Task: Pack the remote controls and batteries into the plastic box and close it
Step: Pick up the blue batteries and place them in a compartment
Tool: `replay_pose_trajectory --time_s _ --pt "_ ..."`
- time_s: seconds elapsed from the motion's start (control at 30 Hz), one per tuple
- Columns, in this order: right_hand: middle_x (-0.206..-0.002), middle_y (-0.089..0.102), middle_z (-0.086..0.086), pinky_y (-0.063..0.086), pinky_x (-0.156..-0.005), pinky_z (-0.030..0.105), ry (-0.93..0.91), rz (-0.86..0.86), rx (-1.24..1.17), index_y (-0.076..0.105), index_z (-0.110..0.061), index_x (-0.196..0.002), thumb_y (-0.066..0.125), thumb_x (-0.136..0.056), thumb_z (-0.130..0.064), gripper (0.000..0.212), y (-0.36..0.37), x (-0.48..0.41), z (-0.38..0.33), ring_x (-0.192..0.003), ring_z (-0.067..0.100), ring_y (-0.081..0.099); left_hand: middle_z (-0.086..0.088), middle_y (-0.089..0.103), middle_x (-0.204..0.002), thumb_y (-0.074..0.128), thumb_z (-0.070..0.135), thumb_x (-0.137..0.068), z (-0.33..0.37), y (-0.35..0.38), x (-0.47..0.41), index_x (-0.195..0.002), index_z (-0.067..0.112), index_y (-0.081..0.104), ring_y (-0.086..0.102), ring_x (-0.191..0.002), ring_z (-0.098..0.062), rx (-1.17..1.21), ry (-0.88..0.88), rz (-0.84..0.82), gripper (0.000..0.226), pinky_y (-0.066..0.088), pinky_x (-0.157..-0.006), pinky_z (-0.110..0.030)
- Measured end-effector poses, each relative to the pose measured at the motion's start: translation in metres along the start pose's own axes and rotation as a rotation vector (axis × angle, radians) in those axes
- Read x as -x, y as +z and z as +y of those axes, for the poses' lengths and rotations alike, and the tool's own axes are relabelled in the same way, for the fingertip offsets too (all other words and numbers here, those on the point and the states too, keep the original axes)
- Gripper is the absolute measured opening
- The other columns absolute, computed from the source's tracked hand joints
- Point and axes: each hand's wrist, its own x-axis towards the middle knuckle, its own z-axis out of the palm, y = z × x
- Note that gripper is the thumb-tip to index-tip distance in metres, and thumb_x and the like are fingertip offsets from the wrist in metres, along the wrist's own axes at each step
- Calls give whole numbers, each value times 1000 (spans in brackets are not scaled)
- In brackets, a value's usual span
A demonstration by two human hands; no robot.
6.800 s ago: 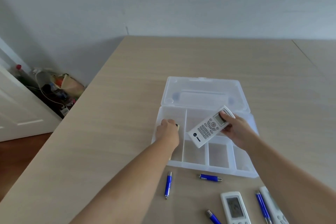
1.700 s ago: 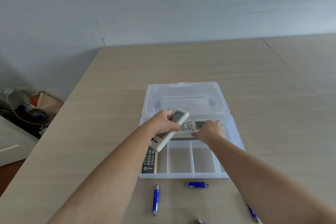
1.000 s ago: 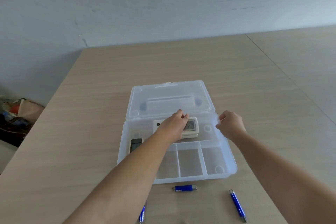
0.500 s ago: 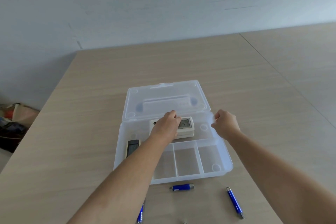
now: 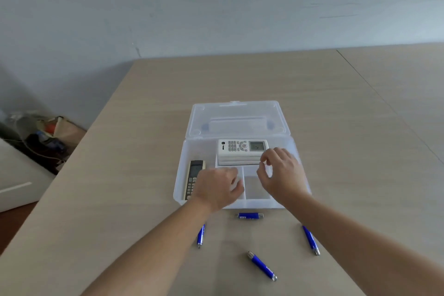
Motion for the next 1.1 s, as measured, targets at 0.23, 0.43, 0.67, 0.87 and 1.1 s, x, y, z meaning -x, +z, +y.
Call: replay_pose_trajectory --time_s 0.23,0.43,0.67,0.87,1.1 --pt "-58 57 1 32 -41 27 -237 -421 78 57 -12 -79 39 -83 -24 22 26 72 -9 -43 23 41 -1 68 -81 44 44 -86 -14 30 81 -82 14 61 66 -77 -25 -100 -183 -272 35 48 -65 -27" --pt "-65 45 0 31 -49 29 -14 -768 391 47 -13 -100 37 -92 -13 13 32 66 -2 -60 24 45 -3 69 -100 42 55 -91 -24 42 92 -107 16 55 66 -93 -26 -74 -513 -426 44 43 -66 -31" --pt "-78 44 0 37 -57 30 63 -840 292 48 -12 -86 43 -86 -4 9 34 71 3 -71 22 48 -5 64 -87 43 37 -96 -25 41 101 -98 16 57 60 -83 -29 131 -551 -489 26 38 -64 -29" --pt "-97 53 -4 44 -66 27 -5 -728 94 58 -17 -97 54 -82 -25 17 2 69 6 -84 18 51 6 42 -60 50 31 -94 -23 24 99 -76 11 52 39 -60 -18 410 -435 -358 27 30 -56 -28" --pt "-78 57 -7 42 -62 8 288 -420 -258 70 -15 -85 66 -78 -7 11 -45 31 34 -69 1 56 5 46 -69 58 21 -91 12 2 29 -75 10 57 43 -62 -13 549 -327 -131 20 33 -59 -21"
